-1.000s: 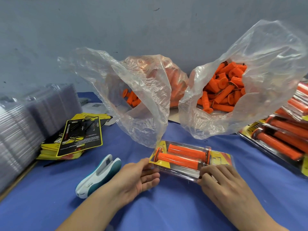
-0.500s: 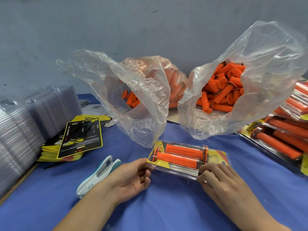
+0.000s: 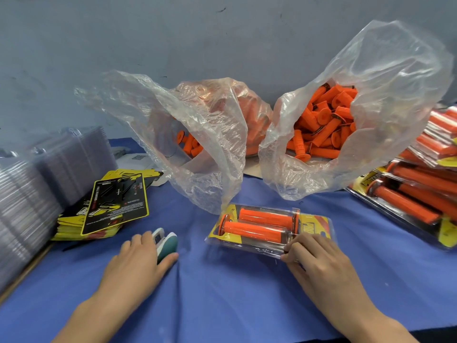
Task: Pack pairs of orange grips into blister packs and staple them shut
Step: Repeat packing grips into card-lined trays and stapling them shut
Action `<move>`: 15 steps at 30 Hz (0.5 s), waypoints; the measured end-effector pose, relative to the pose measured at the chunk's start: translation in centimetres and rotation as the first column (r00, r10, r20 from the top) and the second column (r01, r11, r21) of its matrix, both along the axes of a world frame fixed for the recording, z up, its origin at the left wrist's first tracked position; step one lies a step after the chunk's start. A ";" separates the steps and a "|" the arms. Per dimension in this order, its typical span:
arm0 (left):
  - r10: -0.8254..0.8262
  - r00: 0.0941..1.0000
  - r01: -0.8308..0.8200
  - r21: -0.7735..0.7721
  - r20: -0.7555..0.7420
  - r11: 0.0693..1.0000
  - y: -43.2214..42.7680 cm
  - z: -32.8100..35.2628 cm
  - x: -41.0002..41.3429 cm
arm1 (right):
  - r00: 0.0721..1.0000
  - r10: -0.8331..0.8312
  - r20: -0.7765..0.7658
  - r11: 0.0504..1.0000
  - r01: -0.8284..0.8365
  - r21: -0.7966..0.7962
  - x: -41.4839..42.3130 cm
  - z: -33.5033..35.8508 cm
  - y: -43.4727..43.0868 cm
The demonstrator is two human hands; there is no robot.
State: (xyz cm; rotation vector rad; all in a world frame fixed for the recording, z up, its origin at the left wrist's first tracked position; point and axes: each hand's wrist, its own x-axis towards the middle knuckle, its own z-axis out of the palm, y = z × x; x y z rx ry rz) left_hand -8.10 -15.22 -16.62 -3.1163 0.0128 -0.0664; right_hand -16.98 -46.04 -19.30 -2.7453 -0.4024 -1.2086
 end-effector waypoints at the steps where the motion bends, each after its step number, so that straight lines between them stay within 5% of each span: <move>1: -0.026 0.999 0.024 -0.070 -0.018 0.997 -0.1 0.5 -0.1 | 1.000 0.001 0.002 1.000 -0.001 -0.002 -0.1 0.0 0.1; 3: -0.068 0.992 0.015 -0.429 -0.110 0.903 0.0 1.8 -0.6 | 1.000 -0.003 0.007 1.000 0.003 -0.023 -0.2 0.1 0.1; 5: -0.206 0.895 -0.214 -0.786 -0.395 0.580 -1.2 3.3 -1.9 | 1.000 -0.014 0.019 0.998 0.015 -0.059 -0.2 0.1 0.1; 6: -0.326 0.792 -0.339 -0.815 -0.517 0.469 -2.1 3.7 -2.8 | 0.999 -0.017 0.029 0.997 0.020 -0.077 -0.2 0.2 0.2; 9: -0.556 0.579 -0.468 -0.801 -0.596 0.372 -5.6 3.2 -5.1 | 0.997 -0.014 0.076 0.991 0.024 -0.131 -0.1 0.4 0.5; 15: -0.512 0.694 -0.547 -0.833 -0.506 0.083 -9.8 2.5 -5.2 | 0.998 0.030 0.054 0.982 -0.019 -0.190 -0.5 0.5 0.3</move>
